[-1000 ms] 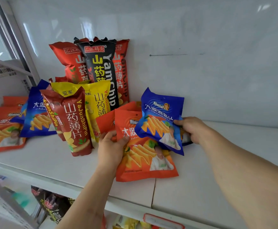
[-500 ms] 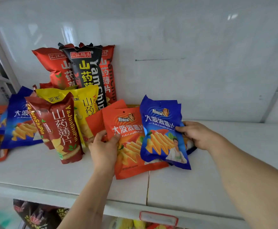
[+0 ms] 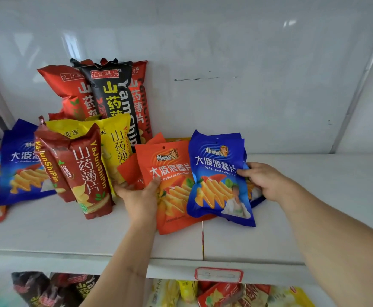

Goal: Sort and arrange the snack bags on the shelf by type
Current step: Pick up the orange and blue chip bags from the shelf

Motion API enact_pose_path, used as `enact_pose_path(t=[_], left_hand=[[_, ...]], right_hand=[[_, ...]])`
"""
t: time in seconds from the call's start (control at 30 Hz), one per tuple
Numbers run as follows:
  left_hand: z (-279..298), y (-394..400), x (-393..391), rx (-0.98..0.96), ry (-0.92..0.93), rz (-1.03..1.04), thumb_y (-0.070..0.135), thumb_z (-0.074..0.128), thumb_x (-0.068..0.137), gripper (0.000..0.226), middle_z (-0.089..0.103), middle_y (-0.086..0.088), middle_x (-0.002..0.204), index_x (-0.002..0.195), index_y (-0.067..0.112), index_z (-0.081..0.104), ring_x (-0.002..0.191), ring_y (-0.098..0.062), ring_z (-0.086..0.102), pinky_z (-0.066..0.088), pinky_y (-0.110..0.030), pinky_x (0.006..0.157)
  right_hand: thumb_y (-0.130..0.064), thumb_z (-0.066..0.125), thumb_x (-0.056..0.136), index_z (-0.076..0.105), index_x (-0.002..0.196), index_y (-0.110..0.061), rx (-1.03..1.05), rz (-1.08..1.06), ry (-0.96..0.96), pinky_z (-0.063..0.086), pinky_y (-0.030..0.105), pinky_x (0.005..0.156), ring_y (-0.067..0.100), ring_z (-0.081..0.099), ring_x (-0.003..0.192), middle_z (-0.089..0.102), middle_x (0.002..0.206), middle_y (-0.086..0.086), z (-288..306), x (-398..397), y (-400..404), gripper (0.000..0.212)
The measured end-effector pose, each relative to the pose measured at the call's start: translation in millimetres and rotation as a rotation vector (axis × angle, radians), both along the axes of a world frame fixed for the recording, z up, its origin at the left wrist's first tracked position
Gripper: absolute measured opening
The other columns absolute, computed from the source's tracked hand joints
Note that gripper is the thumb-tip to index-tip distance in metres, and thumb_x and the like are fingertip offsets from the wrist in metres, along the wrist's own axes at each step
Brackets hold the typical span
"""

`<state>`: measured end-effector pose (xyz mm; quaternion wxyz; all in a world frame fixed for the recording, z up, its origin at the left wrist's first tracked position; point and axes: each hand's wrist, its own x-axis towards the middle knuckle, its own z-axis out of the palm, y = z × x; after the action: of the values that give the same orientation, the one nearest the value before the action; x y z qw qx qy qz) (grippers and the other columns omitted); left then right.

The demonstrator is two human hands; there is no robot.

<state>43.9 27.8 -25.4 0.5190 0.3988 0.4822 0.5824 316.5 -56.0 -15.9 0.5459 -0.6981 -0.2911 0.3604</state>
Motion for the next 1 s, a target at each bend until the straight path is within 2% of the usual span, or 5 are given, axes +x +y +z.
enact_pose_path(t=[0.17, 0.33, 0.53, 0.73, 1.0], left_hand=[[5, -4, 4, -0.031, -0.078, 0.0, 0.02, 0.09, 0.074, 0.111, 0.051, -0.001, 0.143, 0.157, 0.019, 0.016, 0.121, -0.02, 0.057, 0.046, -0.034, 0.098], [14, -6, 7, -0.15, -0.111, -0.242, 0.023, 0.083, 0.082, 0.049, 0.074, -0.007, 0.106, 0.125, 0.011, 0.063, 0.083, -0.023, 0.073, 0.057, -0.03, 0.064], [28, -5, 20, -0.079, 0.017, -0.373, 0.023, 0.071, 0.093, 0.023, 0.07, 0.002, 0.087, 0.115, 0.018, 0.067, 0.07, -0.013, 0.067, 0.051, -0.022, 0.05], [45, -19, 63, 0.018, 0.127, -0.442, 0.034, 0.069, 0.093, 0.027, 0.074, 0.0, 0.107, 0.117, 0.021, 0.069, 0.089, -0.019, 0.07, 0.057, -0.032, 0.085], [46, -77, 165, 0.031, 0.116, -0.52, 0.033, 0.065, 0.098, 0.018, 0.071, 0.0, 0.101, 0.113, 0.024, 0.065, 0.073, -0.011, 0.064, 0.053, -0.021, 0.064]], right_hand=[[-0.024, 0.069, 0.092, 0.063, 0.11, -0.013, 0.002, -0.044, -0.008, 0.06, 0.043, 0.082, 0.025, 0.074, 0.09, 0.075, 0.102, 0.009, 0, -6, -11, 0.022], [-0.024, 0.07, 0.092, 0.063, 0.11, -0.014, -0.001, -0.069, -0.018, 0.061, 0.04, 0.079, 0.023, 0.074, 0.088, 0.075, 0.101, 0.007, 0, -7, -20, 0.022], [-0.024, 0.066, 0.095, 0.063, 0.111, -0.014, -0.009, -0.07, 0.015, 0.059, 0.049, 0.085, 0.027, 0.075, 0.089, 0.077, 0.1, 0.008, 8, 5, -39, 0.019], [-0.022, 0.062, 0.096, 0.064, 0.115, -0.012, 0.045, -0.119, 0.031, 0.061, 0.043, 0.074, 0.029, 0.074, 0.09, 0.076, 0.101, 0.01, 32, 49, -73, 0.021], [-0.026, 0.063, 0.095, 0.061, 0.114, -0.015, 0.074, -0.205, 0.049, 0.06, 0.041, 0.074, 0.027, 0.074, 0.09, 0.077, 0.102, 0.009, 41, 144, -145, 0.022]])
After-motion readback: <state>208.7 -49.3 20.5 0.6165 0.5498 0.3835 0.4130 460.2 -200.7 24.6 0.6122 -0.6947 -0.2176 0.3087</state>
